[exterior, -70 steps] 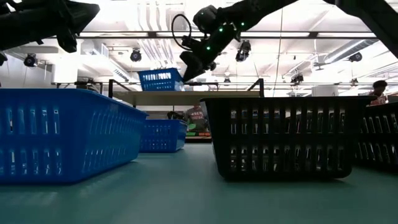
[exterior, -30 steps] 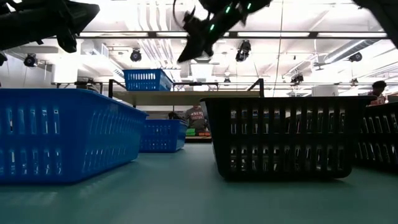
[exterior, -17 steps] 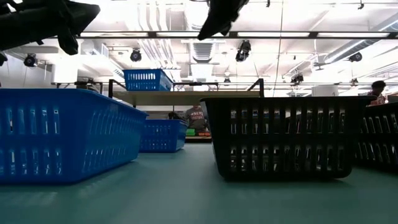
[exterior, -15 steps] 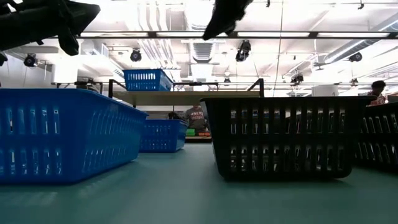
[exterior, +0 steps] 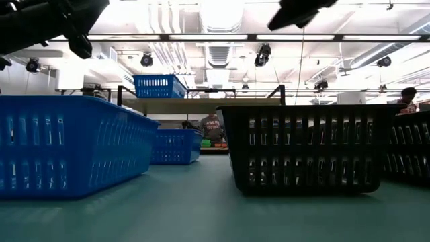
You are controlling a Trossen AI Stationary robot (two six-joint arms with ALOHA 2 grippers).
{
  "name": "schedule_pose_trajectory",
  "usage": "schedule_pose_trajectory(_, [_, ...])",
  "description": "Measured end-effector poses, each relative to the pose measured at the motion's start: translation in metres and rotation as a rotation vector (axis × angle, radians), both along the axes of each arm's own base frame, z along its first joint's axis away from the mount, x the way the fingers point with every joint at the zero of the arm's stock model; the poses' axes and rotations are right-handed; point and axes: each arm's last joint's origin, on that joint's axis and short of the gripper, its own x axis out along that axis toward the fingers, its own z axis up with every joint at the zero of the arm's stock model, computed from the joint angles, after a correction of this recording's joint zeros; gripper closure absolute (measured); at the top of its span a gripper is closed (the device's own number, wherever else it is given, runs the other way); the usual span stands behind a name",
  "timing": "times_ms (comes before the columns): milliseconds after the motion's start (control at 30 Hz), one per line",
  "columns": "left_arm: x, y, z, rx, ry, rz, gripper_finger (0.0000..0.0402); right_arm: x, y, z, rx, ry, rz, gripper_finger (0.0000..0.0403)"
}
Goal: Stack baskets on shelf by color
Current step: Put the middle left transparent bin on the shelf
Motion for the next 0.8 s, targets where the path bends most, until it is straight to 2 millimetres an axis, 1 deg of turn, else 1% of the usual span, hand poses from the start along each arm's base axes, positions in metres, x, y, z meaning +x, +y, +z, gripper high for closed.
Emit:
schedule_pose_trajectory(100, [0.005, 0.0, 0.003, -0.003, 0.022, -0.002, 0.04, -0.011, 0.006, -0.007, -0.029, -0.071, 0.006, 0.0394])
schedule_pose_trajectory(200, [0.011, 0.0, 0.006, -0.027, 0.04, -0.012, 0.04, -0.02, 0.009, -0.015, -0.048, -0.142, 0.054, 0.0394])
schedule_pose_trajectory(300, [0.016, 0.0, 0.009, -0.068, 0.05, -0.029, 0.04, -0.027, 0.008, -0.026, -0.084, -0.207, 0.104, 0.0394])
schedule_pose_trajectory(433, [0.021, -0.002, 0.008, -0.116, 0.067, -0.064, 0.04, -0.037, 0.002, -0.033, -0.138, -0.305, 0.156, 0.0394])
schedule_pose_trajectory(533, [0.028, -0.005, 0.011, -0.154, 0.089, -0.069, 0.04, -0.047, -0.007, -0.037, -0.177, -0.373, 0.169, 0.0394])
schedule_pose_trajectory(600, [0.034, -0.007, 0.016, -0.167, 0.098, -0.056, 0.04, -0.052, -0.015, -0.036, -0.195, -0.444, 0.162, 0.0394])
schedule_pose_trajectory(700, [0.045, -0.01, 0.026, -0.172, 0.108, -0.059, 0.04, -0.059, -0.031, -0.035, -0.19, -0.52, 0.175, 0.0394])
schedule_pose_trajectory(800, [0.058, -0.015, 0.034, -0.168, 0.137, -0.079, 0.04, -0.066, -0.05, -0.036, -0.184, -0.539, 0.145, 0.0394])
